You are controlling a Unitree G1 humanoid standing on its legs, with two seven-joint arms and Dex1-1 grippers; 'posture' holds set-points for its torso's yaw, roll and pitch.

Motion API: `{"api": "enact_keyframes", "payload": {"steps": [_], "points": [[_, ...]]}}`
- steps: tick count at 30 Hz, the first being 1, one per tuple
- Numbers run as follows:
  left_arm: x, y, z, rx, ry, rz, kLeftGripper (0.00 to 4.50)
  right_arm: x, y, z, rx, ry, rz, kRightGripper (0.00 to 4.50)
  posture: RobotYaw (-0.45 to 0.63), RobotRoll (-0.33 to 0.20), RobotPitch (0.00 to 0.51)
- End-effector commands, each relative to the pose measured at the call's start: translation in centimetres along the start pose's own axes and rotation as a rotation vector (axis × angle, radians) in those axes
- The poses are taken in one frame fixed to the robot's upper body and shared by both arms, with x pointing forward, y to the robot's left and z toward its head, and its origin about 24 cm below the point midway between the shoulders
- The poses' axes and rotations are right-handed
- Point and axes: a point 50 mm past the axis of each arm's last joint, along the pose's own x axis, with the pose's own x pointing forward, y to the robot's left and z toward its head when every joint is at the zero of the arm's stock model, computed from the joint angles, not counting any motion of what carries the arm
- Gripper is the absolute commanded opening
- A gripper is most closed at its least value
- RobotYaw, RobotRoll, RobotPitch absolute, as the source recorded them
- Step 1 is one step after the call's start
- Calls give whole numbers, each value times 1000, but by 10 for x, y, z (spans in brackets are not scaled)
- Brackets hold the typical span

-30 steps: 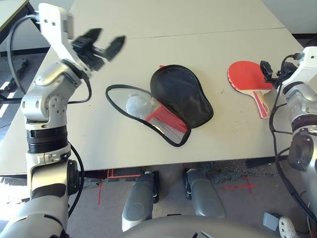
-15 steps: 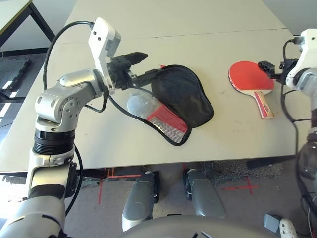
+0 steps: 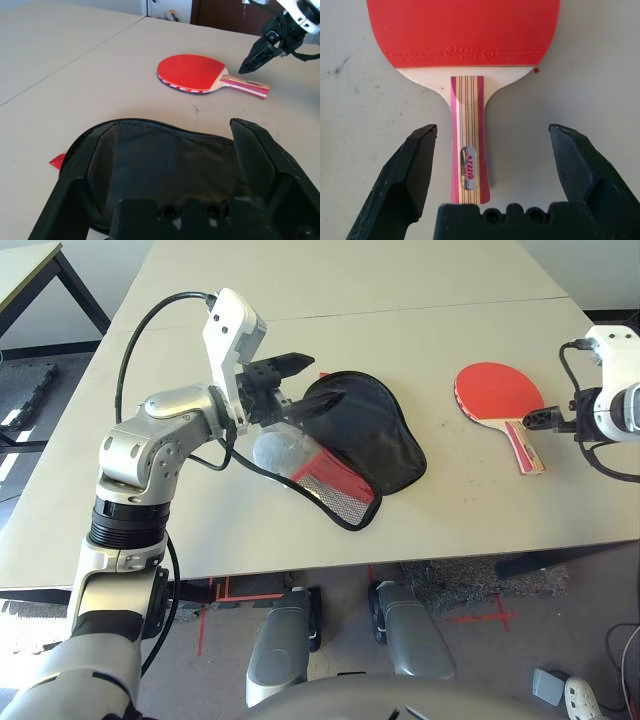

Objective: Store the ping-pong paddle in its case and zip it.

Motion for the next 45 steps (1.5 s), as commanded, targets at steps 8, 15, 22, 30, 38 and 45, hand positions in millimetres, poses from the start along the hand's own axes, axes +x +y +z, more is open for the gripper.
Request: {"api": "enact_keyframes", "payload": {"steps": [8,15,22,30,38,45], "points": [[3,-5,-2,17,18,-14,4500,36,5,-11,-26,45,-10,4459,-13,0,160],[3,-7,-3,16,19,-12,4500,46,6,-18,-29,76,-13,2812,-3,0,162],[3,-6,-4,15,21,-12,4500,38,1,-8,-68,4,-50,1058,-10,0,165],[5,-8,-7,8,28,-28,4500,24,11,19,-179,-191,-66,1058,-16,0,166],[2,-7,-8,20,44,-21,4500,10,59,40,-247,-284,76,1058,2,0,162],[-7,-3,-5,54,95,-8,4500,5,110,49,-334,-293,227,1058,23,0,159]]}}
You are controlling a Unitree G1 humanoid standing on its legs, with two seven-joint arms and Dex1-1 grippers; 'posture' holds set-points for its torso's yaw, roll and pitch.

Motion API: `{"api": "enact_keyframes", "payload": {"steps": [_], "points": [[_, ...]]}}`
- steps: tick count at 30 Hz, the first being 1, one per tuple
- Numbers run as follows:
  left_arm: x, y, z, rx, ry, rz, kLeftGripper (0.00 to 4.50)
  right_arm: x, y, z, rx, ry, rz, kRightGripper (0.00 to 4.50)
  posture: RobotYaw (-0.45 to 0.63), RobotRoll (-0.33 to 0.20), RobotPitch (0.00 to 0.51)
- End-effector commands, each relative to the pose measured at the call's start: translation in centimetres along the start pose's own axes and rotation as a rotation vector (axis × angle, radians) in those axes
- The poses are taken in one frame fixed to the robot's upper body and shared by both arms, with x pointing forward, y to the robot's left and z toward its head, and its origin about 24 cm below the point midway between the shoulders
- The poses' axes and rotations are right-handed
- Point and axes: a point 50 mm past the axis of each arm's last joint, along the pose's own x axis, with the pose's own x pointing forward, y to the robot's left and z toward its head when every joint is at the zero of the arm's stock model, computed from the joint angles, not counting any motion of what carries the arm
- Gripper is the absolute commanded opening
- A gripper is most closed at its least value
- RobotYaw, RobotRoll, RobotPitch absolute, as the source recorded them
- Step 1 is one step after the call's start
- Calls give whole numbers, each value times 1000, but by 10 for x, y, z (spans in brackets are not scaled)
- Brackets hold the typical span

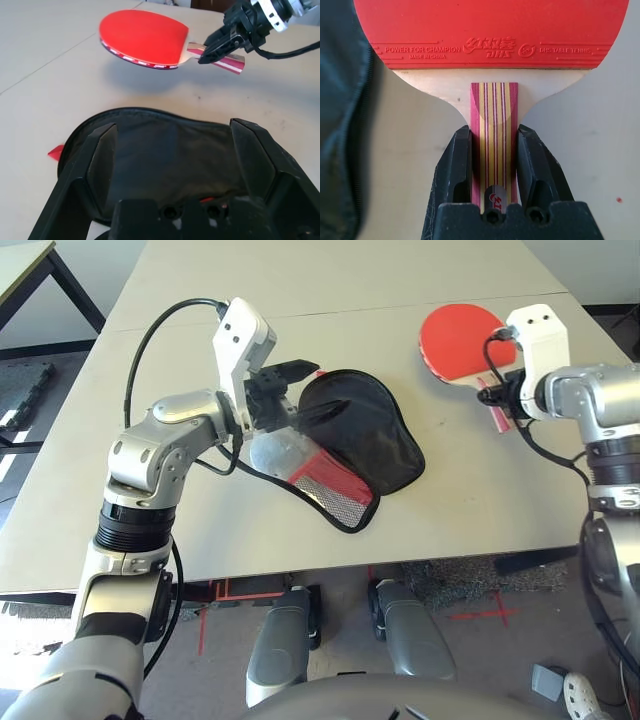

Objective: Store the ping-pong paddle in its case and zip it.

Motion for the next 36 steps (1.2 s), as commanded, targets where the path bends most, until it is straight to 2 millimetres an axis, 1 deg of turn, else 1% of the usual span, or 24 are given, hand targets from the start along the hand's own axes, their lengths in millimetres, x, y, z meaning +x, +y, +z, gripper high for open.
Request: {"api": "enact_keyframes", "payload": {"steps": [1,4,9,15,19,23,36], "points": [[-3,-3,0,25,41,-17,4500,-2,22,16,-46,-30,81,1058,29,0,159],[-7,-3,0,47,72,-11,4500,2,41,21,-62,-18,150,1058,47,0,157],[-11,-4,0,64,95,-2,4500,8,66,23,-85,13,238,1058,70,0,160],[-13,-7,-1,64,101,5,4500,15,94,14,-103,64,316,1058,88,0,162],[-14,-8,-1,64,105,12,4500,20,108,5,-99,108,341,1058,98,0,165],[-14,-8,-1,64,105,16,4500,25,114,-3,-92,144,335,1058,102,0,166],[-11,-9,-4,63,101,14,4500,39,117,-22,-68,217,248,1058,96,0,168]]}}
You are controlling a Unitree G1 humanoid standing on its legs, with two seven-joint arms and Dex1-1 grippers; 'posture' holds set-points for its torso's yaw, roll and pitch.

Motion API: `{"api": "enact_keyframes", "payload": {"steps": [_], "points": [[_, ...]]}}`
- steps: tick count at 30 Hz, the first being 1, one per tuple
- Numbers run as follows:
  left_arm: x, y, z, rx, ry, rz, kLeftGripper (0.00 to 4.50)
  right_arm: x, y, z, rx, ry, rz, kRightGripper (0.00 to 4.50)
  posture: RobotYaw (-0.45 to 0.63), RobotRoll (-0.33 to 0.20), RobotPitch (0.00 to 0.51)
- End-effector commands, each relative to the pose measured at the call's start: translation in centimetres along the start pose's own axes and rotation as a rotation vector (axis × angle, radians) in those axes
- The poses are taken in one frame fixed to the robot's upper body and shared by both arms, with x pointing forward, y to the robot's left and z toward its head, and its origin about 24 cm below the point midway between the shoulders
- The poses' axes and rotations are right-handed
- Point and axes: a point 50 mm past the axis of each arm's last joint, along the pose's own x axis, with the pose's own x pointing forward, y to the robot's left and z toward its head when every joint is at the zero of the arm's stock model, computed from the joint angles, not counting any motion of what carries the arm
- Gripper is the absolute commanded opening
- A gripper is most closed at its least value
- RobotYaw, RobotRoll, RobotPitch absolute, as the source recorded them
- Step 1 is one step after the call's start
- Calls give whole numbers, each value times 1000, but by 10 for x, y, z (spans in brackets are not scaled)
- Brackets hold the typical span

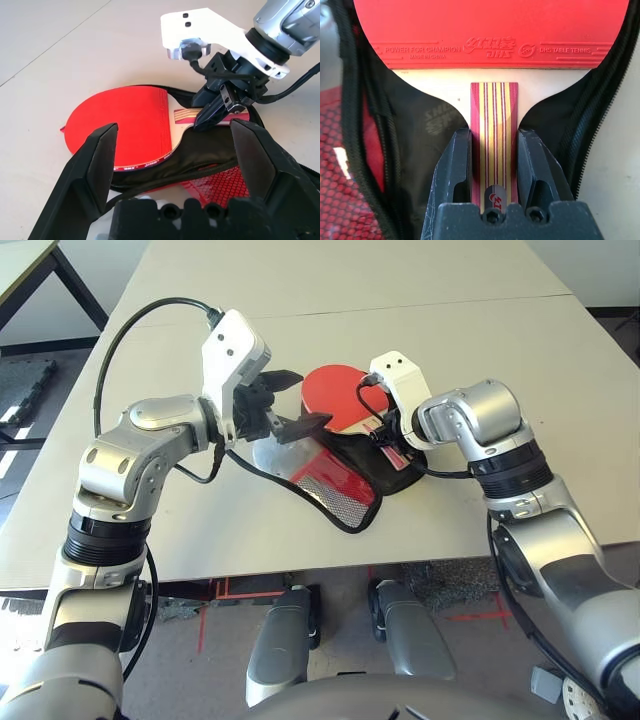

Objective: Store the ping-pong paddle in its case and zip it.

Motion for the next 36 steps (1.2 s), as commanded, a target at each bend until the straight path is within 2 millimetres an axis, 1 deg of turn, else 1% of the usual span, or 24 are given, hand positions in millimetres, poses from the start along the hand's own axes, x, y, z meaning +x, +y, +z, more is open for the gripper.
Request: {"api": "enact_keyframes", "payload": {"steps": [1,14,19,28,30,33,36], "points": [[2,-2,-4,3,15,-5,4500,5,0,-6,11,22,-18,1058,96,0,168],[2,-2,-6,5,12,5,4500,5,2,-17,27,72,-39,1058,103,0,170],[3,-3,-7,4,9,7,4500,2,5,-24,31,95,-37,1058,106,0,175],[3,-4,-8,3,11,9,4500,-4,4,-30,73,100,-47,1058,105,0,180],[3,-4,-8,5,11,10,4500,-5,4,-30,84,82,-44,1807,105,0,180],[2,-2,-7,12,9,21,4500,-9,4,-24,85,34,-9,2786,105,0,181],[-5,5,0,35,-9,60,4500,-20,0,-16,69,-35,37,3851,109,0,182]]}}
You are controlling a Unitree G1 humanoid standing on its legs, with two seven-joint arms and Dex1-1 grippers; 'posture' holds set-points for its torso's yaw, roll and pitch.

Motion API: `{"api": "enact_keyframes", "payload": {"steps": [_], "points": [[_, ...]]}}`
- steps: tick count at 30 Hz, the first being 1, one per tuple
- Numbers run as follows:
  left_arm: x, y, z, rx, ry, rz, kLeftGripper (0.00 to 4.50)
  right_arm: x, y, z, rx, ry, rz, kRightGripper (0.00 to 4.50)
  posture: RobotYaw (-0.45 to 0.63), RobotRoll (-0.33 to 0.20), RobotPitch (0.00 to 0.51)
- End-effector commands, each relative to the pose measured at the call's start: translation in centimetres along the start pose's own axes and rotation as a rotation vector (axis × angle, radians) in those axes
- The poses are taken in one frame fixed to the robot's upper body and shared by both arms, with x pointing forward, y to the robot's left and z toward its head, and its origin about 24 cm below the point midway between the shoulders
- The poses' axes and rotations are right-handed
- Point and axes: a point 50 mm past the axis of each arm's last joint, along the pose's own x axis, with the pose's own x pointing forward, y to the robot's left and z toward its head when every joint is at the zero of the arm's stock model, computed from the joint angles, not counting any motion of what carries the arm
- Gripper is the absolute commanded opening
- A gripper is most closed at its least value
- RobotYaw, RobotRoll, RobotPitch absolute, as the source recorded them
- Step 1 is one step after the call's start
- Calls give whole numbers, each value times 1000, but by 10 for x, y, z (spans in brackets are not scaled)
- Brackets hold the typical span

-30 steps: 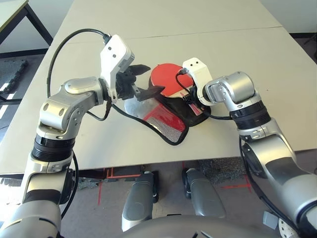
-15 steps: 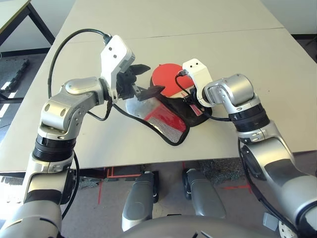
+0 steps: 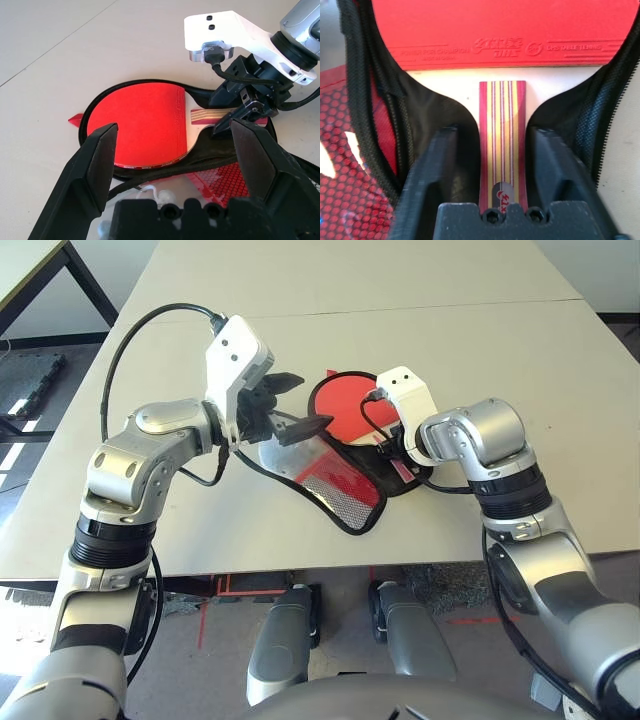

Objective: Store the ping-pong paddle in its case and zip it.

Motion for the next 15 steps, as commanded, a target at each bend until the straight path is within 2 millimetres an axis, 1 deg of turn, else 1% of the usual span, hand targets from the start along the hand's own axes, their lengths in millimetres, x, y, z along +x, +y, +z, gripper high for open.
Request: {"api": "enact_keyframes", "payload": {"steps": [1,2,5,6,9,12,15], "points": [[-10,9,7,38,-14,60,4500,-13,-8,4,0,-57,57,4237,109,0,182],[-15,14,12,48,-22,85,4500,-18,-12,5,-16,-72,69,4458,109,0,182],[-35,31,24,81,-28,178,4500,-32,-23,11,-59,-132,112,4458,111,0,184],[-45,37,27,96,-18,220,4500,-36,-27,14,-91,-185,126,4458,111,0,184],[-68,56,30,125,11,350,4500,-43,-37,16,-161,-273,147,4458,114,0,184],[-91,70,20,123,87,455,4500,-46,-46,19,-179,-370,181,4458,132,0,183],[-119,80,-2,76,184,546,4500,-47,-60,27,-98,-472,181,4458,145,0,182]]}}
